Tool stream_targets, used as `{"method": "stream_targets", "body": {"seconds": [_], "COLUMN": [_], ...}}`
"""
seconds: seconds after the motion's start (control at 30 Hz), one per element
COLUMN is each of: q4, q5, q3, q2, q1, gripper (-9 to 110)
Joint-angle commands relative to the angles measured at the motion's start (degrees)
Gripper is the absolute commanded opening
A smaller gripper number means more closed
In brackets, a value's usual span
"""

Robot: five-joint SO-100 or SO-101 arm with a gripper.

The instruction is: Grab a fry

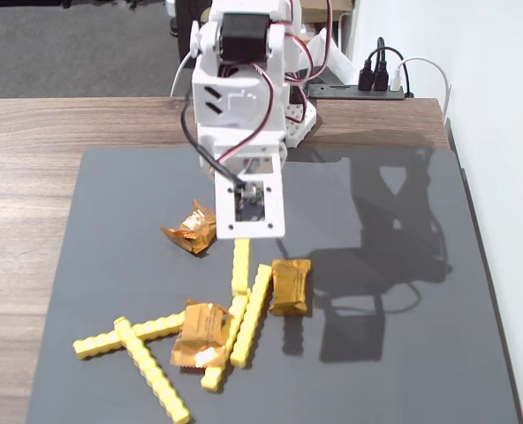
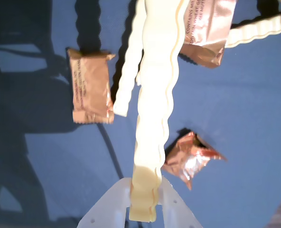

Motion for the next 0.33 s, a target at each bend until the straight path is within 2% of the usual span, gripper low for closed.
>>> {"method": "stream_targets", "body": {"seconds": [0.0, 0.3], "q4": [0.26, 1.32], "q5": [-0.97, -1.05], "q3": [1.49, 3.25], "q2": [5.54, 8.79], "q1": [-0.09, -0.44], "gripper": [1, 1]}}
